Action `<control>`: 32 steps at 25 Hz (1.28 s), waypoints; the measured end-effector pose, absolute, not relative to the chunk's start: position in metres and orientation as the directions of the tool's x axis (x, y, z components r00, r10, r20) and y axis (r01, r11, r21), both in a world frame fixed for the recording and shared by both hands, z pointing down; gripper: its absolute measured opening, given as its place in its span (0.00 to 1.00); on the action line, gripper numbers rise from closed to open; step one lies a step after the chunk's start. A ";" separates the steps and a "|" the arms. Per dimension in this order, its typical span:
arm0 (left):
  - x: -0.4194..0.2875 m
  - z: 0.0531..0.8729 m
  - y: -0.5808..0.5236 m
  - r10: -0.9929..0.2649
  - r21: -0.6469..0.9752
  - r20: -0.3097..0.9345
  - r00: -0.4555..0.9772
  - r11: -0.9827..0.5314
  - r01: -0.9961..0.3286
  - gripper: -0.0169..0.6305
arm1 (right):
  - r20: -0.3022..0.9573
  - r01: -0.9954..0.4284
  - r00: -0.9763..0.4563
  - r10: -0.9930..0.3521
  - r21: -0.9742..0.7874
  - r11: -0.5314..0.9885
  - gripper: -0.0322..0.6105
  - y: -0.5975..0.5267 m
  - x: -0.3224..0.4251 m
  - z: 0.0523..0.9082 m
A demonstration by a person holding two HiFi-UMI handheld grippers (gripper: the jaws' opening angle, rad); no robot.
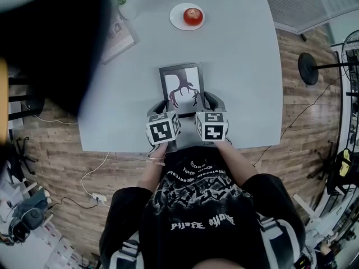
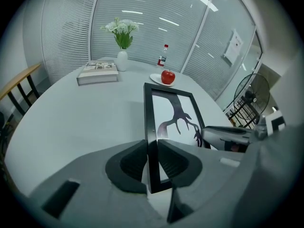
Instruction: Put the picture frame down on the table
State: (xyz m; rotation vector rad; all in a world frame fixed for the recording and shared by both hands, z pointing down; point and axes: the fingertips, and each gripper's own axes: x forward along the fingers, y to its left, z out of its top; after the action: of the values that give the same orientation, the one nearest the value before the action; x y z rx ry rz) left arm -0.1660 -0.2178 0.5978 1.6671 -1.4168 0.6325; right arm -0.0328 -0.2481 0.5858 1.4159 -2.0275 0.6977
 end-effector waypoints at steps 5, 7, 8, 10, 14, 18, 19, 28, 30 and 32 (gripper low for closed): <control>-0.168 0.613 -0.219 -0.508 0.272 0.827 0.242 -0.015 -0.962 0.15 | 0.731 -0.950 -0.269 -0.627 -0.096 0.296 0.15 -0.248 -0.036 0.602; -0.168 0.616 -0.220 -0.500 0.271 0.831 0.244 -0.019 -0.962 0.15 | 0.739 -0.953 -0.262 -0.620 -0.095 0.289 0.15 -0.248 -0.035 0.606; -0.168 0.618 -0.220 -0.496 0.270 0.833 0.244 -0.020 -0.963 0.15 | 0.742 -0.953 -0.260 -0.617 -0.095 0.286 0.15 -0.248 -0.035 0.608; -0.168 0.620 -0.221 -0.490 0.271 0.836 0.246 -0.020 -0.962 0.15 | 0.748 -0.954 -0.257 -0.612 -0.096 0.284 0.15 -0.249 -0.035 0.610; -0.169 0.626 -0.220 -0.477 0.279 0.843 0.250 -0.010 -0.960 0.15 | 0.757 -0.954 -0.254 -0.602 -0.094 0.285 0.15 -0.249 -0.036 0.614; -0.169 0.628 -0.220 -0.471 0.284 0.845 0.252 -0.004 -0.959 0.15 | 0.763 -0.954 -0.252 -0.595 -0.091 0.287 0.15 -0.249 -0.037 0.614; -0.169 0.628 -0.221 -0.470 0.285 0.846 0.253 -0.003 -0.959 0.15 | 0.765 -0.954 -0.252 -0.593 -0.092 0.287 0.15 -0.250 -0.037 0.615; -0.168 0.633 -0.216 -0.437 0.291 0.859 0.265 -0.009 -0.957 0.16 | 0.795 -0.954 -0.253 -0.551 -0.110 0.279 0.15 -0.244 -0.036 0.623; -0.168 0.634 -0.215 -0.427 0.296 0.863 0.270 -0.007 -0.955 0.16 | 0.805 -0.954 -0.248 -0.540 -0.106 0.280 0.15 -0.244 -0.036 0.625; -0.167 0.634 -0.214 -0.415 0.302 0.866 0.277 -0.005 -0.953 0.17 | 0.813 -0.954 -0.241 -0.530 -0.099 0.282 0.15 -0.245 -0.036 0.624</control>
State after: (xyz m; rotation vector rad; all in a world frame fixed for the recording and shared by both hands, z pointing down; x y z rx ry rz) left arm -0.1673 -0.2142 0.6342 1.5898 -1.2952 0.7054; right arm -0.0356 -0.2452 0.6245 1.3329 -1.8823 0.8070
